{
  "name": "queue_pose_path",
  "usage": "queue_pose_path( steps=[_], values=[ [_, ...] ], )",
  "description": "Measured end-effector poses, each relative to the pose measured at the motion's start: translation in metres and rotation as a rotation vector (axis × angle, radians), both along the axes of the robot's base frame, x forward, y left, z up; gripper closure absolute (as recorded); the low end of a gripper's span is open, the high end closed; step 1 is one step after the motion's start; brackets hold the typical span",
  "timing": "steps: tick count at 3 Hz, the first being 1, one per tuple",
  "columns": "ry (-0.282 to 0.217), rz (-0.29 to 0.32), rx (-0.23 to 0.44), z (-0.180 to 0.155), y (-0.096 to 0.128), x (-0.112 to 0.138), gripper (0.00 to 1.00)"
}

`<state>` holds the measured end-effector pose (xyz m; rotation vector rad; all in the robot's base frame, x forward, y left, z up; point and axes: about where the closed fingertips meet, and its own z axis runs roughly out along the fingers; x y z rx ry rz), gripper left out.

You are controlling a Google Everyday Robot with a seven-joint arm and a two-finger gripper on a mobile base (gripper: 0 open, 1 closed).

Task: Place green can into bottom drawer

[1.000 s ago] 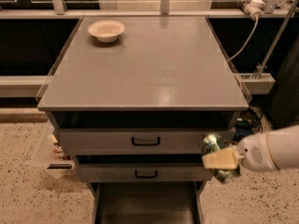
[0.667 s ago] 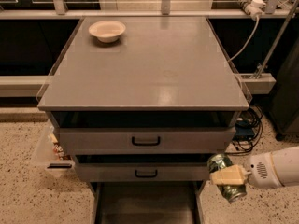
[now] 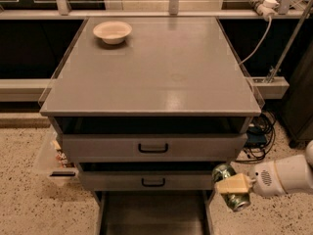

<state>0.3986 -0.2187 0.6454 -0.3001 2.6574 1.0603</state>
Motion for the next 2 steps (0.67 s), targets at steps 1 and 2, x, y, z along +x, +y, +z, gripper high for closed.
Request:
queue_pose_path(
  steps=[1, 2],
  values=[
    [0.106, 0.002, 0.094, -0.077, 0.016, 0.013, 1.0],
    [0.179, -0.031, 0.158, -0.144, 0.025, 0.02, 1.0]
  ],
)
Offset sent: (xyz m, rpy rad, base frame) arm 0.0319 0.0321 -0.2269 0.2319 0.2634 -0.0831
